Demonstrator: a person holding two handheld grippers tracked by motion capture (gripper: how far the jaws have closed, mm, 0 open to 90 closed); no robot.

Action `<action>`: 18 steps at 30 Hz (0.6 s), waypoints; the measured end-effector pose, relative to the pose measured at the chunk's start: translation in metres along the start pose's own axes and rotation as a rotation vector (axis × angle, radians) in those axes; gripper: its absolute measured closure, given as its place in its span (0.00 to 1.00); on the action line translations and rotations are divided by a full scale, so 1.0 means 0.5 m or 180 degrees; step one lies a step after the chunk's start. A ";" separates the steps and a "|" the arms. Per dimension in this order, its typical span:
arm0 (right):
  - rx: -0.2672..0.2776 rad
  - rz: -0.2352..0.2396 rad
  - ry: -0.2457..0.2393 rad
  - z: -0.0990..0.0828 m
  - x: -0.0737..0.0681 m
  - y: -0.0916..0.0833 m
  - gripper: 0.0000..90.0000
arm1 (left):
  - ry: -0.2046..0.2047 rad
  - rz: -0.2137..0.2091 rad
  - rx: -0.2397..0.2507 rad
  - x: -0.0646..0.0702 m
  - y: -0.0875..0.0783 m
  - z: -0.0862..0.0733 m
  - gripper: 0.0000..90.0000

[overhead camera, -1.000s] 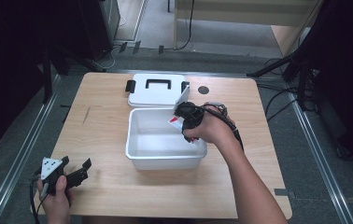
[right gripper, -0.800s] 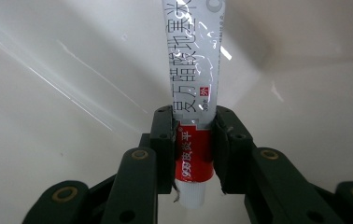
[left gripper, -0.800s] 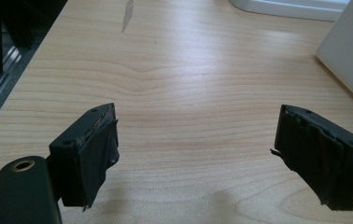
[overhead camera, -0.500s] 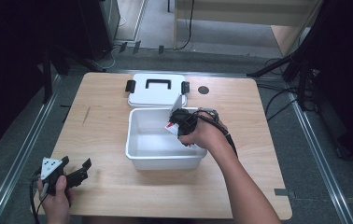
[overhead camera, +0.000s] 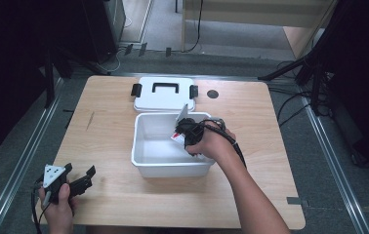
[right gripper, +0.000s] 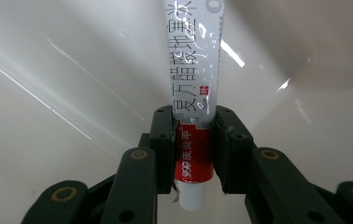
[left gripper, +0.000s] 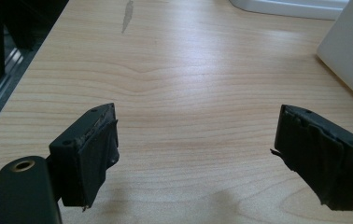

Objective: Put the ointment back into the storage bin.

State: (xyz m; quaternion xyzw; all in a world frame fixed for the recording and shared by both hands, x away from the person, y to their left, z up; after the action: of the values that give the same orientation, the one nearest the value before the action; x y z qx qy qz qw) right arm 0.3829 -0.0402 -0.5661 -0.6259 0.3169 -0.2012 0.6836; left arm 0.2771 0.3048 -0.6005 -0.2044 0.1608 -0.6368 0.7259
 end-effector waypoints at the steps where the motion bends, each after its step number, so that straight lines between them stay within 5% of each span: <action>1: -0.0020 -0.0044 -0.0006 0.000 0.002 0.003 0.80 | 0.0012 0.0008 0.0002 0.000 0.000 0.000 0.16; 18: -0.0048 -0.0025 0.0000 0.000 0.001 0.006 0.80 | 0.0003 0.0002 -0.0002 0.000 0.000 0.000 0.16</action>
State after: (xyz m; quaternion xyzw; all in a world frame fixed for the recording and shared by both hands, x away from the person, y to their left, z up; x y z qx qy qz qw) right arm 0.3828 -0.0400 -0.5690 -0.6323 0.3159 -0.2016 0.6781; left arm 0.2772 0.3049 -0.6006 -0.2042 0.1615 -0.6366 0.7259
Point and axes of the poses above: each handheld gripper's, and its own axes: y roughly forward along the jaws, z roughly out of its top, x roughly to its right, the point moved 10 cm from there along y, roughly forward along the jaws, and after that the axes turned 13 degrees about z, right-handed, at the moved point
